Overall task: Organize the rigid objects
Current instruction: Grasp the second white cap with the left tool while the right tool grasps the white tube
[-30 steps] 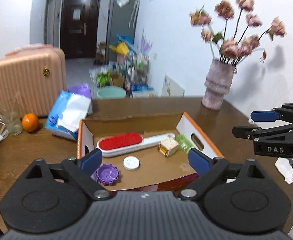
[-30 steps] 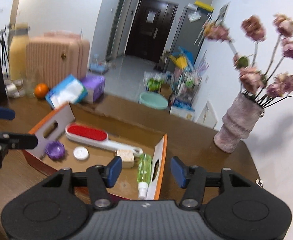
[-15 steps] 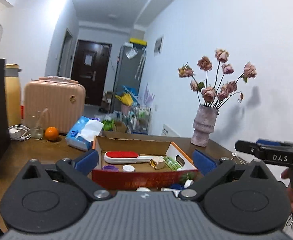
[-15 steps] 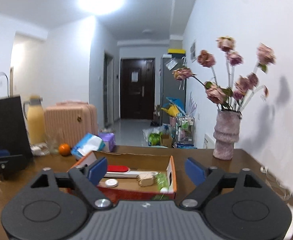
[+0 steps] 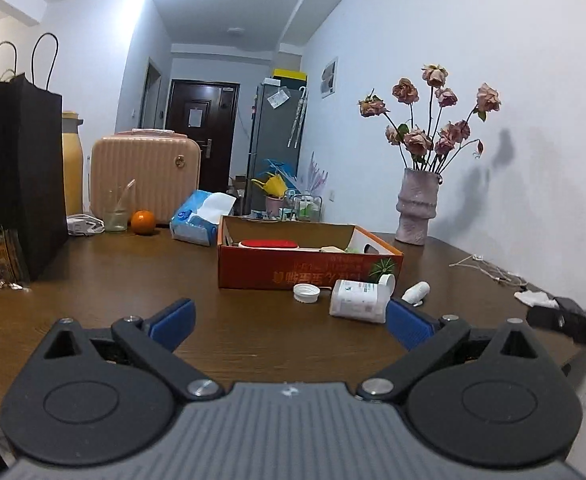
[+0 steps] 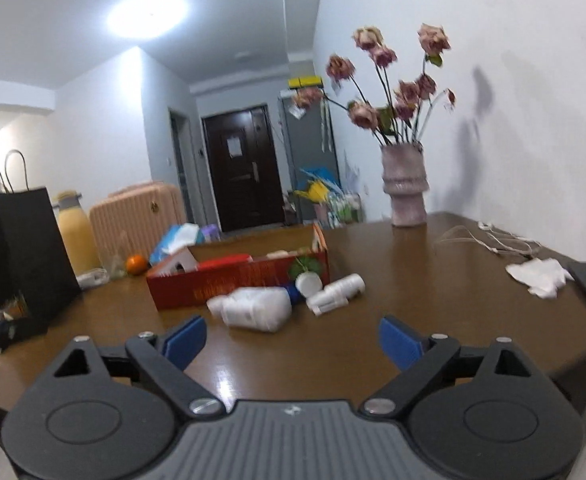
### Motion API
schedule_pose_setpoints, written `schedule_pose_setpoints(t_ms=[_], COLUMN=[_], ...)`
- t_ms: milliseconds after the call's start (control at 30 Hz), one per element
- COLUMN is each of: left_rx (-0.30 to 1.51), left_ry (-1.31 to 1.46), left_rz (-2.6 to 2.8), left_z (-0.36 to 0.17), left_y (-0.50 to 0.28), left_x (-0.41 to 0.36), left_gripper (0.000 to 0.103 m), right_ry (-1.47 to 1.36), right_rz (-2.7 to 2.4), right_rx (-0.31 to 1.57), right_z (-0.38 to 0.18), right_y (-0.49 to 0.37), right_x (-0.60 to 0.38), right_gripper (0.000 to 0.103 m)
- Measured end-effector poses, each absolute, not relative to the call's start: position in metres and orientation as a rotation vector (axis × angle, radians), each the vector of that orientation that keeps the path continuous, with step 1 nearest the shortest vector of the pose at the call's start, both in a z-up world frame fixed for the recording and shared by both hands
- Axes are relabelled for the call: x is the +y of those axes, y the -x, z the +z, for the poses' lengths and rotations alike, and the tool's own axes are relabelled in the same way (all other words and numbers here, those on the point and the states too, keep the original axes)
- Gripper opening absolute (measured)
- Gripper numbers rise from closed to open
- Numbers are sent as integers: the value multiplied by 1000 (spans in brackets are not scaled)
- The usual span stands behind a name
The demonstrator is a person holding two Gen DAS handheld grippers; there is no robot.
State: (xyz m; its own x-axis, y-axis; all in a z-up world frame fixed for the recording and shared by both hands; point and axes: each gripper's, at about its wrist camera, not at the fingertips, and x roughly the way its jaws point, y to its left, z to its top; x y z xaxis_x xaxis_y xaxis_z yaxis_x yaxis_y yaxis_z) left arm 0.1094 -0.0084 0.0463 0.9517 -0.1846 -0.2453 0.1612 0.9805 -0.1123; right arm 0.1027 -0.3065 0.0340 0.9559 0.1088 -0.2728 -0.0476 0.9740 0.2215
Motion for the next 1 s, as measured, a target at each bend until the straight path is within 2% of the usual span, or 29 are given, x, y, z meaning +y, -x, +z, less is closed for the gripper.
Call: schedule_pose_setpoints(t_ms=[367, 667, 867, 1000], left_rx=[326, 404, 497, 536], left_ry=[85, 65, 34, 2], left_rz=[-190, -225, -251, -281], left_z=[29, 21, 7, -5], left_y=[-134, -239, -331, -373], left_x=[-11, -19, -36, -52], left_gripper=[103, 100, 85, 82], right_ry=[-200, -206, -249, -276], right_rz=[52, 33, 49, 56], right_rx=[321, 389, 451, 517], right_z=[28, 21, 14, 3], right_y=[-127, -202, -279, -331], right_x=[-308, -320, -336, -341], right_gripper=[93, 91, 83, 71])
